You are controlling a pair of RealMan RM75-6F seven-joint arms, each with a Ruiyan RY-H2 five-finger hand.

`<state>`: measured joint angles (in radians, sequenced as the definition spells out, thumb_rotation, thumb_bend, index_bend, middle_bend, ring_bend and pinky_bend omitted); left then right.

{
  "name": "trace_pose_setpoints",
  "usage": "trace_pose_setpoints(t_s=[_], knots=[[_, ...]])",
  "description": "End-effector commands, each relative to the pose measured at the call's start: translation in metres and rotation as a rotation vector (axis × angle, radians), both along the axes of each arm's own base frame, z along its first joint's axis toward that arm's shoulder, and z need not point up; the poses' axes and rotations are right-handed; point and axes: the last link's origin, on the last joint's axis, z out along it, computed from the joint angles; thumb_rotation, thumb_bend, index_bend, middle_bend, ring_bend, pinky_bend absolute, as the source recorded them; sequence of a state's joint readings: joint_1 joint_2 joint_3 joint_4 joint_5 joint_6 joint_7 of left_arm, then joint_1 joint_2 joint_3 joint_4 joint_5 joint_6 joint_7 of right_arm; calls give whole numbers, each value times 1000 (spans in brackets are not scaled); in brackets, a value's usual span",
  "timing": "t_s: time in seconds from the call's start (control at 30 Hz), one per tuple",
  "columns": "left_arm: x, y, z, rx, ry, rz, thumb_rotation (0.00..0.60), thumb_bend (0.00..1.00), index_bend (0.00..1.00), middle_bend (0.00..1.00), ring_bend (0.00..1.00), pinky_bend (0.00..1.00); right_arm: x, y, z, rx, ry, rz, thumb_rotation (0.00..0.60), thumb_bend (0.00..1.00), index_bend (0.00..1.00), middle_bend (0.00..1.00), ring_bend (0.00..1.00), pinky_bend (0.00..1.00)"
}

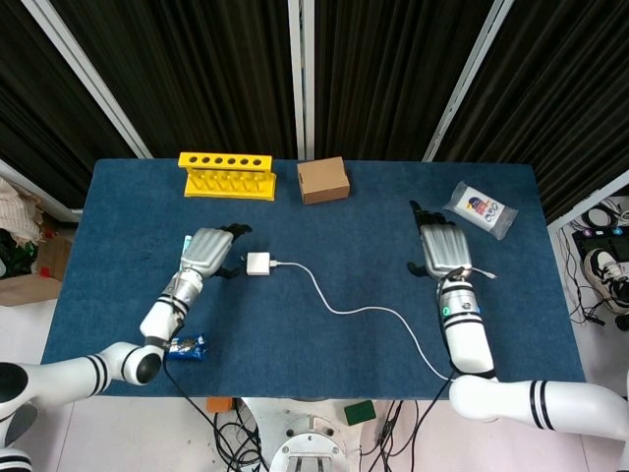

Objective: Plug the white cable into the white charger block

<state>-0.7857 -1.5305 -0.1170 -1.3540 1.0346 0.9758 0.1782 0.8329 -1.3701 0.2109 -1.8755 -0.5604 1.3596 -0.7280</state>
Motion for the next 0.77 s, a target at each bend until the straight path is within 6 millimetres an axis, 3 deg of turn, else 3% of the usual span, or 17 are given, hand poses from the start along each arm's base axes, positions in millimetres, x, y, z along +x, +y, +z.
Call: trace_pose_setpoints(t_s=[0.03,0.2,0.4,0.6,0.77], knots=[[-34,-36,52,157,73,-6,600,199,232,237,235,405,-34,19,17,-3,-49,-25,600,200,87,240,175,368],[-77,-79,105,302,189,41,600,199,246,238,200,272,-86,49,47,-65,-83,22,600,240,89,204,93,239],[-103,-138,143,346,222,76,600,200,251,244,188,228,-121,90,71,-111,-146,49,600,268,89,172,44,196],[-109,-197,148,342,159,107,600,200,252,246,188,226,-132,130,79,-130,-195,49,600,277,89,169,40,186],[-109,-235,150,380,157,112,600,200,253,246,188,225,-134,157,83,-157,-194,48,600,278,89,170,41,178]])
